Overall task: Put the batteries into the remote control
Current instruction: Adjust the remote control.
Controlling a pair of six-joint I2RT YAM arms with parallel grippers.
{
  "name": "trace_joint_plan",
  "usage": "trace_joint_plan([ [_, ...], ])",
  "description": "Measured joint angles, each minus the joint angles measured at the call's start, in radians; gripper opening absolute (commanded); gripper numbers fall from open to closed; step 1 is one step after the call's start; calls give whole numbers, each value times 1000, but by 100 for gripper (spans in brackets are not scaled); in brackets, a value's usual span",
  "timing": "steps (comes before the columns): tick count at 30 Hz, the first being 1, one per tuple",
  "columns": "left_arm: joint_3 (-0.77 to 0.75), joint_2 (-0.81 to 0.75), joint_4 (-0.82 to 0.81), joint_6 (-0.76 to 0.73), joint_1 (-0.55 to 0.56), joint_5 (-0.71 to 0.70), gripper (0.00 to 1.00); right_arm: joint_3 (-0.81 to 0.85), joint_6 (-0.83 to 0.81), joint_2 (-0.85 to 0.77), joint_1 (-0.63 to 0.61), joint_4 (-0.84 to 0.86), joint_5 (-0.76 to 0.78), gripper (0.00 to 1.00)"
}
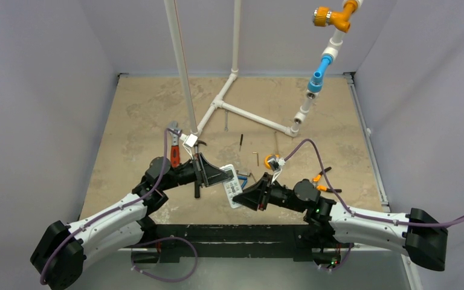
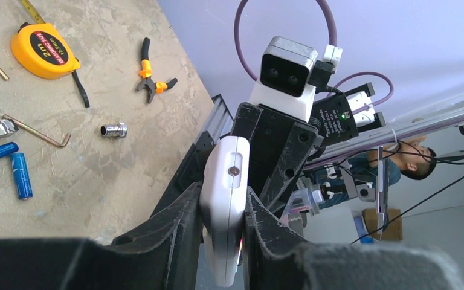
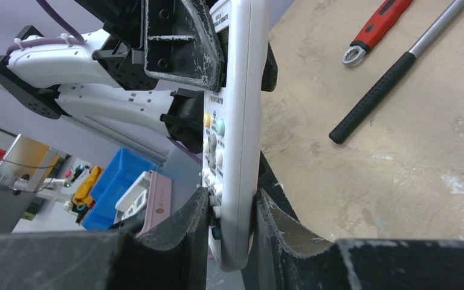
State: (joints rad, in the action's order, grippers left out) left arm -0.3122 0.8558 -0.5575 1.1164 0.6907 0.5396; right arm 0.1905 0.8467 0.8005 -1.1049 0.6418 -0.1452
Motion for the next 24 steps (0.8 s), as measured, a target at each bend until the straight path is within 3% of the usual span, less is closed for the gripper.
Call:
trace_joint_plan([
  [2,0,0,-6,0,0,0,16,0,-3,0,0,5,1,0],
  [5,0,0,-1,-1,0,0,27,2,-6,5,0,2,1,0],
  [10,-1,-26,46,-9,0,-16,71,25,-34,-2,-1,-61,24,0],
  [12,-8,-51,93,-17,0,-26,82,50,-53,-19,-1,-125,50,0],
  [15,-52,-102,224,-40,0,-49,88,101,-82,-58,-1,-238,103,0],
  [20,-252,-183,557,-106,0,-146,88,243,-149,-92,-19,-481,272,0],
  [24,-429,-173,780,-132,-1,-232,87,469,-225,36,-139,-755,613,0],
])
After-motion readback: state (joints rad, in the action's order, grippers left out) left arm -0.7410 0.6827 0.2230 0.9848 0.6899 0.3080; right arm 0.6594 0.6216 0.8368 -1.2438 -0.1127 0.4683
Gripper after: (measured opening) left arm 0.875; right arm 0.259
